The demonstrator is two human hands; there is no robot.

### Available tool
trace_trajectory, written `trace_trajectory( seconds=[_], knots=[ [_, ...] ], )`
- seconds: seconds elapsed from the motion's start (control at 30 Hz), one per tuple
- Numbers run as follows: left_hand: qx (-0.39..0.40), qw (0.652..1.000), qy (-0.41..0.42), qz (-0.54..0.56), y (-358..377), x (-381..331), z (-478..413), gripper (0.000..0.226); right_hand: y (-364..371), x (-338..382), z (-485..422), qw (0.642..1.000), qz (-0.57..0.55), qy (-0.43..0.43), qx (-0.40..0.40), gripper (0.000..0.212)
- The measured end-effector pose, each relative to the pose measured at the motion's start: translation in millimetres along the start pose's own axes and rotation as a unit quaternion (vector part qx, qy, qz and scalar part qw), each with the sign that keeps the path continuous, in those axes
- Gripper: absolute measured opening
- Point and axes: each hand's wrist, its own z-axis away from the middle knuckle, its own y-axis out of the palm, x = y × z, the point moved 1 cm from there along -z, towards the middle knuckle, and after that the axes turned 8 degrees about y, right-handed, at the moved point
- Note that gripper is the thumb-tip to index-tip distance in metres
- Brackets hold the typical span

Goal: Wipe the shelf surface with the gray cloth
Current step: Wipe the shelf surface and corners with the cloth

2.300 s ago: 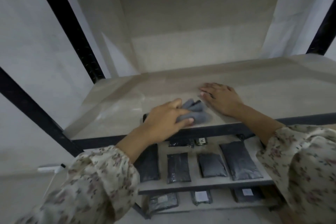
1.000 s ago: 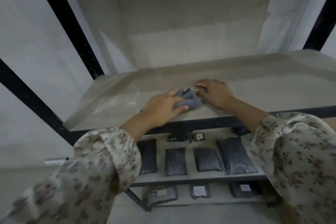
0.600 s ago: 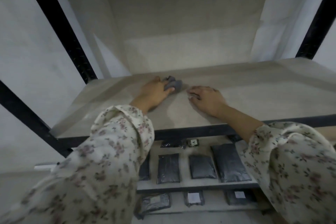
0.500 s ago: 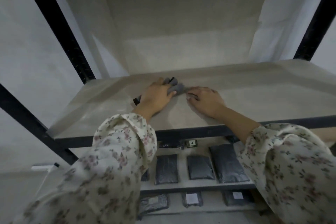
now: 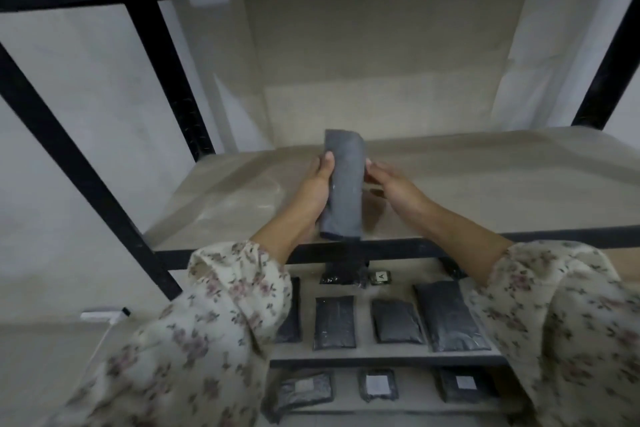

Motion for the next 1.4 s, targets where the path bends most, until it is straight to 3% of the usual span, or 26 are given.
trace_trajectory(
  seconds=[0.1,0.23,0.33,0.4,0.43,0.5,0.53,0.57,0.6,0.7,0.77,0.97,1.07,1.1,1.2,1.3,1.33,1.4],
  knots=[
    [-0.074,0.991,-0.079,0.082,15,-8,-9,0.056,20,11,6,0.986,-0.146,0.076,0.033,0.045],
    [-0.024,0.986,-0.031,-0.164,1,1,-23,0.049,12,23,17,0.975,-0.197,0.085,0.047,0.041],
    [0.030,0.933,0.023,-0.357,-25,5,-22,0.040,2,36,22,0.994,-0.085,0.062,-0.015,0.051],
    [0.052,0.914,0.039,-0.402,-40,10,-19,0.036,-3,35,18,0.988,0.106,0.048,-0.106,0.059],
    [0.054,0.901,0.053,-0.427,-48,13,-18,0.034,-4,32,15,0.960,0.233,0.052,-0.145,0.061],
    [0.043,0.867,0.088,-0.488,-63,18,-16,0.030,-2,16,11,0.836,0.484,0.132,-0.220,0.059],
    [0.040,0.849,0.108,-0.515,-72,21,-16,0.029,1,8,9,0.780,0.550,0.177,-0.240,0.055],
    [0.041,0.833,0.126,-0.538,-80,23,-16,0.029,5,1,6,0.751,0.578,0.209,-0.241,0.053],
    [0.045,0.819,0.140,-0.555,-90,24,-16,0.030,9,-3,3,0.745,0.582,0.228,-0.233,0.053],
    [0.063,0.784,0.166,-0.595,-121,31,-15,0.033,25,-5,-11,0.770,0.552,0.234,-0.217,0.056],
    [0.061,0.768,0.172,-0.613,-142,34,-15,0.035,54,-1,-21,0.763,0.555,0.226,-0.243,0.057],
    [0.090,0.767,0.180,-0.610,-186,37,-21,0.035,162,9,-43,0.779,0.585,0.123,-0.187,0.051],
    [0.108,0.766,0.206,-0.599,-192,37,-26,0.035,131,17,-55,0.855,0.483,0.085,-0.171,0.050],
    [0.110,0.769,0.212,-0.593,-194,37,-27,0.035,115,19,-57,0.862,0.466,0.081,-0.184,0.052],
    [0.111,0.778,0.212,-0.580,-198,42,-27,0.035,90,14,-68,0.804,0.530,0.106,-0.247,0.045],
    [0.106,0.780,0.212,-0.579,-200,46,-28,0.035,121,8,-74,0.770,0.554,0.148,-0.280,0.041],
    [0.106,0.780,0.214,-0.579,-199,46,-28,0.035,136,8,-76,0.774,0.552,0.142,-0.278,0.042],
    [0.108,0.776,0.213,-0.584,-199,46,-29,0.035,167,11,-79,0.817,0.521,0.087,-0.232,0.043]
  ],
)
